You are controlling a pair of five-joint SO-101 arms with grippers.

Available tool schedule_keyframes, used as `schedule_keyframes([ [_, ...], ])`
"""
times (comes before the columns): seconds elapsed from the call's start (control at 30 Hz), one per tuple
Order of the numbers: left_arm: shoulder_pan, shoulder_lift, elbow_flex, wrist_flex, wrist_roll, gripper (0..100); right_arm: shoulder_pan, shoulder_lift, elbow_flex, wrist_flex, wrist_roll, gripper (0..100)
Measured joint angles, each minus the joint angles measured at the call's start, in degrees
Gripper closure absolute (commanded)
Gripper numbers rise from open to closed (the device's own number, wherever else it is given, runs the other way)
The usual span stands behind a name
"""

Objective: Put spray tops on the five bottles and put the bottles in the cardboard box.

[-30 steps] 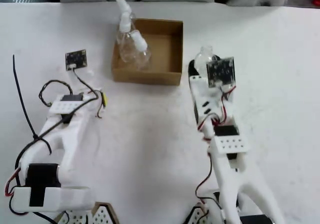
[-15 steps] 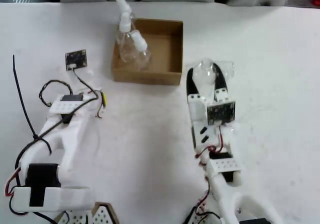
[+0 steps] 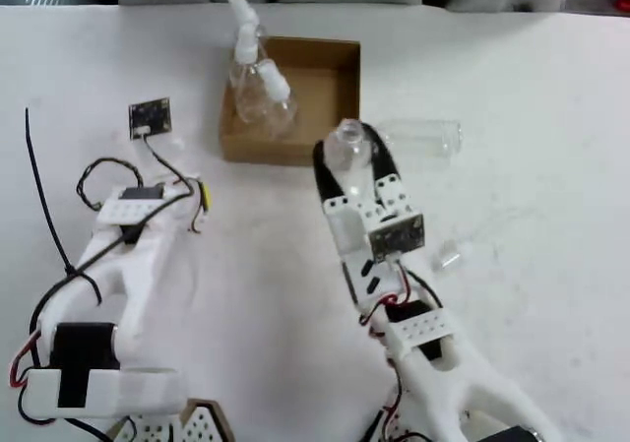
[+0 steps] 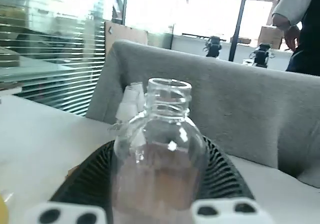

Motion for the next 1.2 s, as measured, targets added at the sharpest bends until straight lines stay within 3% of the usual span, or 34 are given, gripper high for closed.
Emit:
schedule_keyframes([
  [0.27,0.00,0.00,0.00,0.00,0.00,96,-9.93,0.00,6.77,0.00,0.00,98.2],
  [0.8,0.00,-0.18,0.00,0.00,0.00,96,-10.64,0.00,10.37,1.49,-4.57,98.3],
  [0.97,0.18,-8.62,-0.26,0.00,0.00,96,-10.64,6.07,9.05,0.97,-4.57,98.3],
  [1.2,6.95,-29.01,-0.26,0.00,-0.09,96,-10.64,24.44,8.97,-17.76,-4.57,98.3],
])
